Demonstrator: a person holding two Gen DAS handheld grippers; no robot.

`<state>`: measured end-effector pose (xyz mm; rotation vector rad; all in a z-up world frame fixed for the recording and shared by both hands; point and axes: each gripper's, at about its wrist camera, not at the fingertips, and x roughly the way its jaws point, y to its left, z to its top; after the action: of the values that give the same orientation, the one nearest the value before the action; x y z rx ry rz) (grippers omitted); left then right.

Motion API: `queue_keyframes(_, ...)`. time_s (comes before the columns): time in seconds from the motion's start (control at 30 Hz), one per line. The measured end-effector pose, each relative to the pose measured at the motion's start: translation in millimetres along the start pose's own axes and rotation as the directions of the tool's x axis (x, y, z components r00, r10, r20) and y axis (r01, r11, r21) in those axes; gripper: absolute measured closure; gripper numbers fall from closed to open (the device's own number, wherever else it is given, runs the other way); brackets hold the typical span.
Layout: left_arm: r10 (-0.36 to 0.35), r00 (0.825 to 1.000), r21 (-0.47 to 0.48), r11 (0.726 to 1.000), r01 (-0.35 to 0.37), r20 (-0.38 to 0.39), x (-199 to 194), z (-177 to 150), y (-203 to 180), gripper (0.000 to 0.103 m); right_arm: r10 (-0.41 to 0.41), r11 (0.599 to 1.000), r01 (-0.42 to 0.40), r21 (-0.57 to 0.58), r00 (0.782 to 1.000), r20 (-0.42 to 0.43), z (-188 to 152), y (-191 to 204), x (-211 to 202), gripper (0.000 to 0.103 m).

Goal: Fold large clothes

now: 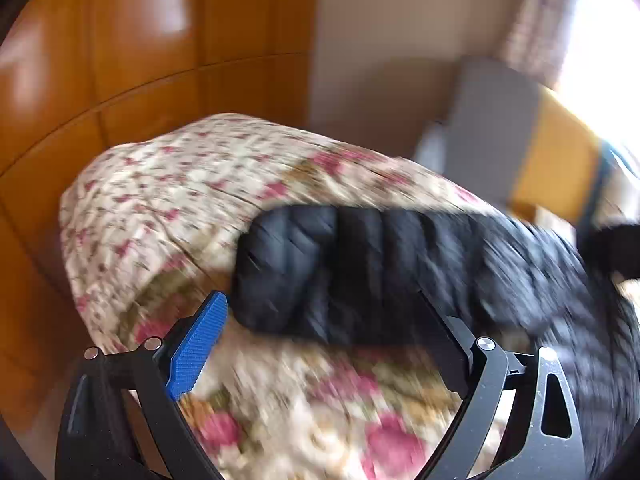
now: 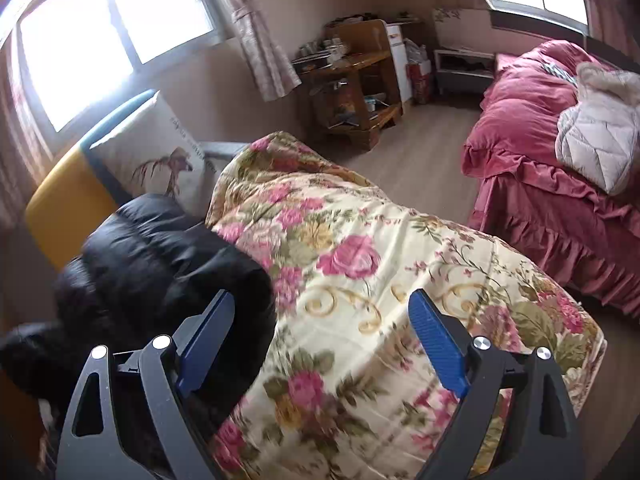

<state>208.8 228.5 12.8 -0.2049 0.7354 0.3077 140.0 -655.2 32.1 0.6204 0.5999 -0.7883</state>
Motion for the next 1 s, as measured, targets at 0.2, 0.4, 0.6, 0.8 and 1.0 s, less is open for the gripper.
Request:
queue_keyframes(0.2,-0.139,0.988,0.128,0.981,0.148,-0.070,-15,-52,-45,0.011,0.151,0.961,-0.111,-0.252,0.978,0.145,-69,10,-115,0.013)
queue_keyframes(0.4,-0.294,0.948,0.174,0.934,0.312,-0.125,-11,-71,-99,0.011,0.476,0.611,-0.664,-0.432,0.744,-0.469,-148,152,-98,0.017)
queue_keyframes(0.6,-0.336,0.924,0.201,0.907,0.369,-0.182,-8,-88,-119,0.011,0.351,0.506,-0.754,-0.419,0.624,-0.698,-214,308,-18,0.034)
queue_keyframes(0.8,-0.344,0.912,0.202,0.899,0.389,-0.225,-3,-97,-118,0.011,0.529,0.709,-0.572,-0.413,0.818,-0.224,-110,382,-16,0.018)
queue_keyframes(1.0,-0.387,0.877,0.166,0.881,0.443,-0.286,5,-108,-112,0.011,0.542,0.702,-0.584,-0.409,0.809,-0.227,-83,337,-47,0.010)
